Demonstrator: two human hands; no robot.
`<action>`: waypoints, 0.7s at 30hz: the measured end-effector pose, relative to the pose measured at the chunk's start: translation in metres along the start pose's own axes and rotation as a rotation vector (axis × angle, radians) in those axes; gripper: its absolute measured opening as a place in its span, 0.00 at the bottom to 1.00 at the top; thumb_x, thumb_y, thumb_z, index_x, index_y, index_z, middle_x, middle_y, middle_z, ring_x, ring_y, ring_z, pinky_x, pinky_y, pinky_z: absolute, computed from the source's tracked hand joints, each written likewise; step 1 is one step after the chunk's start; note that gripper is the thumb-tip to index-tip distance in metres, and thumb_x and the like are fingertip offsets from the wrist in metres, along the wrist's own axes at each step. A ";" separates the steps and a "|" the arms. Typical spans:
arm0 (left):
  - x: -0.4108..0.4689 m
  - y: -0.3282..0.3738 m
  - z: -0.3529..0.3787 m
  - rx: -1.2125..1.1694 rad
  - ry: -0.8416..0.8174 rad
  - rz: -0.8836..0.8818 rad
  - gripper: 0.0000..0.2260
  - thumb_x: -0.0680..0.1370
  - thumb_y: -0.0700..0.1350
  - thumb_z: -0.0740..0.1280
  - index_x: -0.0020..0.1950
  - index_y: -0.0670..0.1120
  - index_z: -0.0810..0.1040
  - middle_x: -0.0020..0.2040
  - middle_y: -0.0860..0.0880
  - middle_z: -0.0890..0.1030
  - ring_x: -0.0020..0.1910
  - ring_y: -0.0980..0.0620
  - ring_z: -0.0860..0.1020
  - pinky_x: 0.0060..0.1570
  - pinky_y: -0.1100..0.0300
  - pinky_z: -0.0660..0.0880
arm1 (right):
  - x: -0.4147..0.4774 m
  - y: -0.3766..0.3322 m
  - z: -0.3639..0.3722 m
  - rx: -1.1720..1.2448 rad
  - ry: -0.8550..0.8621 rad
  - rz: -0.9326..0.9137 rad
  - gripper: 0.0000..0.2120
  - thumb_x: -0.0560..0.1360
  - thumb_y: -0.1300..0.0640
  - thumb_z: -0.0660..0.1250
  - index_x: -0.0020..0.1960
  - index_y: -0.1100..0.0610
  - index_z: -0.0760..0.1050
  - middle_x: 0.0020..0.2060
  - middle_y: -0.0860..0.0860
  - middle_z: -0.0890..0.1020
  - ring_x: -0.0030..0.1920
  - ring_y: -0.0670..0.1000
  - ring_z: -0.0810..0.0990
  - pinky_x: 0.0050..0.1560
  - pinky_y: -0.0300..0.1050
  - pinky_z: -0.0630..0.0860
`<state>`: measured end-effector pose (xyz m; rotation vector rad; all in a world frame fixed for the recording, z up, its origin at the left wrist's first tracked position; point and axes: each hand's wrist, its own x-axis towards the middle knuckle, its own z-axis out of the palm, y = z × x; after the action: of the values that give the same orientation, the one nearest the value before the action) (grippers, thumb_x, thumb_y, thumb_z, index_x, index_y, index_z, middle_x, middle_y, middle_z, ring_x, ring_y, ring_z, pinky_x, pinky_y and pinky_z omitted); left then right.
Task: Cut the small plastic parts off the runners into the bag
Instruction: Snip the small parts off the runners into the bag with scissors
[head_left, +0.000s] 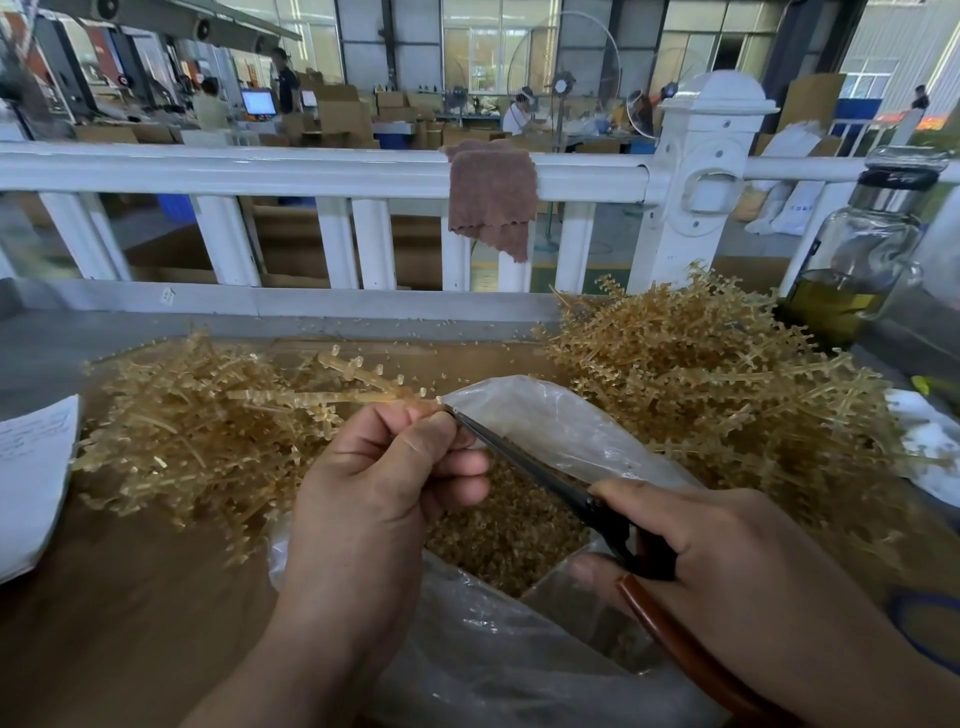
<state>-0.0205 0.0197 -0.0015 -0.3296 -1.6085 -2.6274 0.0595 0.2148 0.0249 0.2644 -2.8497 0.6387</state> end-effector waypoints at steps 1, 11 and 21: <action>0.000 0.000 0.000 0.001 -0.001 0.000 0.04 0.68 0.46 0.72 0.33 0.52 0.82 0.37 0.44 0.83 0.35 0.51 0.83 0.34 0.62 0.79 | 0.000 -0.001 0.000 -0.003 -0.001 -0.002 0.09 0.71 0.37 0.69 0.46 0.40 0.75 0.30 0.33 0.76 0.35 0.33 0.76 0.35 0.27 0.70; -0.001 0.000 0.000 -0.020 0.004 -0.027 0.05 0.69 0.44 0.71 0.33 0.51 0.82 0.36 0.43 0.82 0.34 0.51 0.82 0.33 0.62 0.79 | 0.000 0.000 0.005 -0.024 -0.024 0.026 0.11 0.71 0.39 0.64 0.44 0.46 0.77 0.29 0.40 0.78 0.35 0.38 0.78 0.33 0.32 0.71; -0.001 -0.002 -0.002 -0.014 0.009 -0.048 0.05 0.68 0.45 0.71 0.33 0.52 0.82 0.37 0.44 0.83 0.34 0.51 0.82 0.32 0.62 0.79 | -0.001 -0.001 0.007 -0.041 -0.031 0.032 0.10 0.73 0.40 0.64 0.43 0.47 0.76 0.30 0.41 0.78 0.36 0.41 0.78 0.35 0.36 0.71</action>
<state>-0.0201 0.0189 -0.0046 -0.2838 -1.6162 -2.6722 0.0591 0.2112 0.0185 0.2243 -2.8989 0.5860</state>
